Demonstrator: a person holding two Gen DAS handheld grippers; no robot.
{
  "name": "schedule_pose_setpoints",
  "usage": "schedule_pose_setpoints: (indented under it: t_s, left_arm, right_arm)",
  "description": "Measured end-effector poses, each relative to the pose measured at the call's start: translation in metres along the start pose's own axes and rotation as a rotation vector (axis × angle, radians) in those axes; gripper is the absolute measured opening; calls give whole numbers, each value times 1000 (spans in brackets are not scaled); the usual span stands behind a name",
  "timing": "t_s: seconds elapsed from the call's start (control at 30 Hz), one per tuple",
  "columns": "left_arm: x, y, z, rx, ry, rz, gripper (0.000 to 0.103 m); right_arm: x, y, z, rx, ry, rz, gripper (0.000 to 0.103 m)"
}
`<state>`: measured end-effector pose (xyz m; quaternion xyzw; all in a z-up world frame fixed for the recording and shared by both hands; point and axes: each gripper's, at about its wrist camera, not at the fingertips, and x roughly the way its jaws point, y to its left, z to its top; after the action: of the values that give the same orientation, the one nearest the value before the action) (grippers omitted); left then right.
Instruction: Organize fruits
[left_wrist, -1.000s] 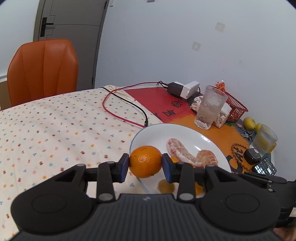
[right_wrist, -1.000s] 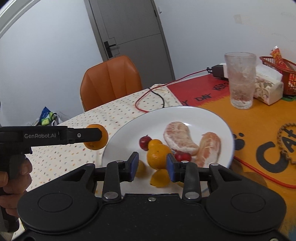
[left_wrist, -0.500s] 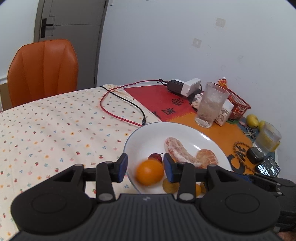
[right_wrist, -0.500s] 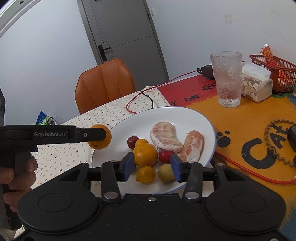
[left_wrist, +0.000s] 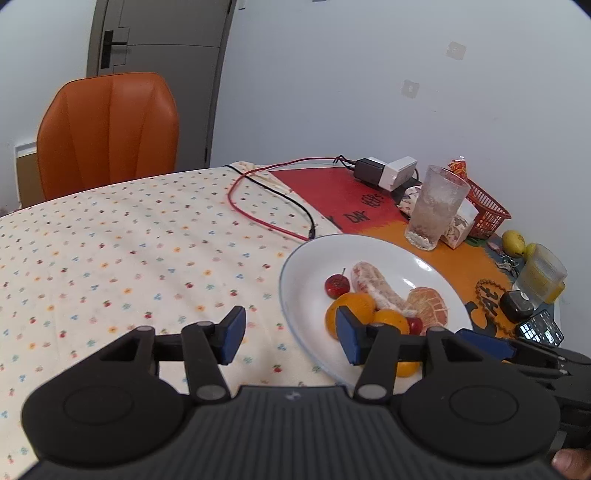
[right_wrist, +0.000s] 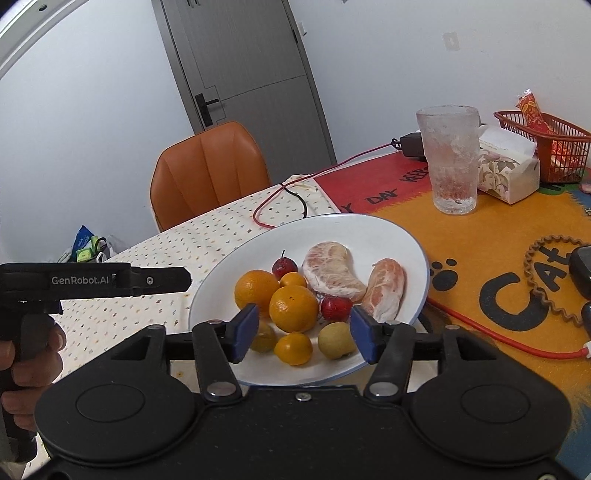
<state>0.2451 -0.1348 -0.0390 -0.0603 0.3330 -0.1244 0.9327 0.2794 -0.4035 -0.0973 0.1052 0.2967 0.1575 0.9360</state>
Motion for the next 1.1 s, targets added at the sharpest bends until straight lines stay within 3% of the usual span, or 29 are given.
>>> schedule_pose_setpoints:
  t_s: [0.03,0.1,0.4,0.63,0.7,1.1]
  left_arm:
    - [-2,2,-1,-4,3,6,54]
    - [-5,5,-2,-9,3,27,74]
    - [-32,22,-7,-23,-23,93,91]
    - [-52,34,-15,-33,-18,138,94]
    - [-58,36,-17,-35,-19,166,101]
    - [-104,49,-28,-35,-62,210,103]
  right_arm:
    - [-1,1,0,-2,0,0,56]
    - [-2,3,0,-4,-1,2,57]
    - [-9,15,-2,-7,-16,14,74]
    - [-18,31,-1,-33,-41,9,97]
    - [-21,35,-1,-34,-43,8,102]
    - [-43,63,-4,-74,-55,-8,103]
